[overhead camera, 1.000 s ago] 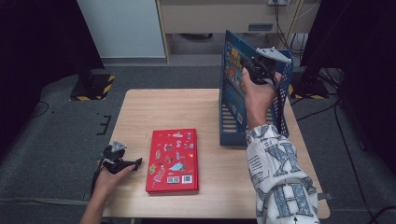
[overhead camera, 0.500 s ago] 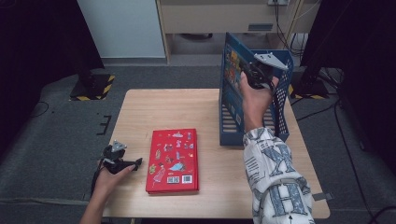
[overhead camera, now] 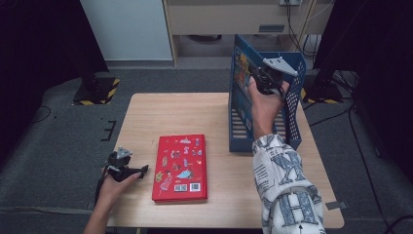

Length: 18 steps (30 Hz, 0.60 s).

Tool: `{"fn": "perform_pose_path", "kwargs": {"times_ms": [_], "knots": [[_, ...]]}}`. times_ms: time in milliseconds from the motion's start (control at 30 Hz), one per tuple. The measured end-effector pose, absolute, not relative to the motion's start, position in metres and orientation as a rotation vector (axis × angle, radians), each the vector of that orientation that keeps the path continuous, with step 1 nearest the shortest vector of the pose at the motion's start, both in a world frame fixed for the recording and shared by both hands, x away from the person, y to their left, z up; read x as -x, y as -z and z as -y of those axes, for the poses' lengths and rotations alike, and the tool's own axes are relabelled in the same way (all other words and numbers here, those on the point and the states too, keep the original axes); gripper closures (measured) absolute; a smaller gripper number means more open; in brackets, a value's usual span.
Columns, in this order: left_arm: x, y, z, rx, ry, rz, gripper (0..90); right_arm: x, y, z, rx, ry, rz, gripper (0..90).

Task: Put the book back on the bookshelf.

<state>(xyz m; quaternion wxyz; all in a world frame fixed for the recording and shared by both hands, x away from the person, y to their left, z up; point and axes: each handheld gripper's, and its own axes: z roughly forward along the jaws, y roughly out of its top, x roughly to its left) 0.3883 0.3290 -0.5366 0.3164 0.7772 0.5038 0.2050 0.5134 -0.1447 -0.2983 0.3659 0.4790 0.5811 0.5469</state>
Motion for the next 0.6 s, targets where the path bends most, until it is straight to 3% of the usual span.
{"fn": "perform_pose_path", "kwargs": {"times_ms": [600], "knots": [[-0.389,0.536,-0.329,-2.053,-0.537,-1.323,0.0,-0.517,0.324,0.144,-1.263,-1.396,-1.5,81.3]]}}
